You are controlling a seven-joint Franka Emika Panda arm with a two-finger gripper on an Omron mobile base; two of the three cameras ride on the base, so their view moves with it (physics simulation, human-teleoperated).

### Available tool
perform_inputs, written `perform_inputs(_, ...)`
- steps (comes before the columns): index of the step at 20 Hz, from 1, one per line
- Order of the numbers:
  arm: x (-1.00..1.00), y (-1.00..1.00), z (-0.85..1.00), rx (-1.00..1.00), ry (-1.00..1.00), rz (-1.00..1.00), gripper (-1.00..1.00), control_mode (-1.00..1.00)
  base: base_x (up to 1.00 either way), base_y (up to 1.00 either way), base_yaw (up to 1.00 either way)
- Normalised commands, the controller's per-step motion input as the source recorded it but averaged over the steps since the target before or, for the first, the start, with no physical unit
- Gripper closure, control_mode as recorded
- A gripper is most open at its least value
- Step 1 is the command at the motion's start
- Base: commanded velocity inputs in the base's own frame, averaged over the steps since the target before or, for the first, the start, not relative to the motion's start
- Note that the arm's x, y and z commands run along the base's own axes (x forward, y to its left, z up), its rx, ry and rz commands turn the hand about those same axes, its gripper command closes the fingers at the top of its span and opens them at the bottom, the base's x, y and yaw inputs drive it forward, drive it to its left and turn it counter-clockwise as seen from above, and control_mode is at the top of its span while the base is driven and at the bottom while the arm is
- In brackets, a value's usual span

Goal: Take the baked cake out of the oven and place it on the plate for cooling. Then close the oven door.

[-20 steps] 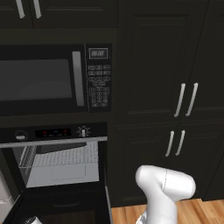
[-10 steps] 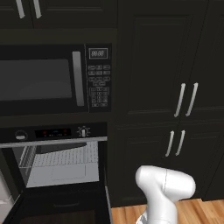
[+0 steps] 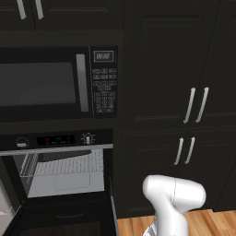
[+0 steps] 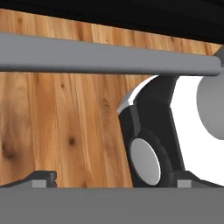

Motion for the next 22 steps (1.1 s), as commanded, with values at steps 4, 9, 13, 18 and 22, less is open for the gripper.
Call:
perform_inputs(4, 0.28, -0.02, -0.10, 0.00, -0.15, 0.11, -1.00, -1.00, 0.00, 0.00, 0.00)
perform_inputs(9, 0.30, 0.00, -0.12, 0.00, -0.14, 0.12, -1.00, -1.00, 0.00, 0.00, 0.00)
perform_inputs(13, 0.37, 0.00, -0.18, 0.00, -0.09, 0.08, -1.00, -1.00, 0.00, 0.00, 0.00)
perform_inputs(18, 0.31, 0.00, -0.20, 0.00, -0.08, 0.07, -1.00, -1.00, 0.00, 0.00, 0.00)
perform_inputs(22, 0.28, 0.00, -0.16, 0.00, -0.09, 0.06, -1.00, -1.00, 0.00, 0.00, 0.00)
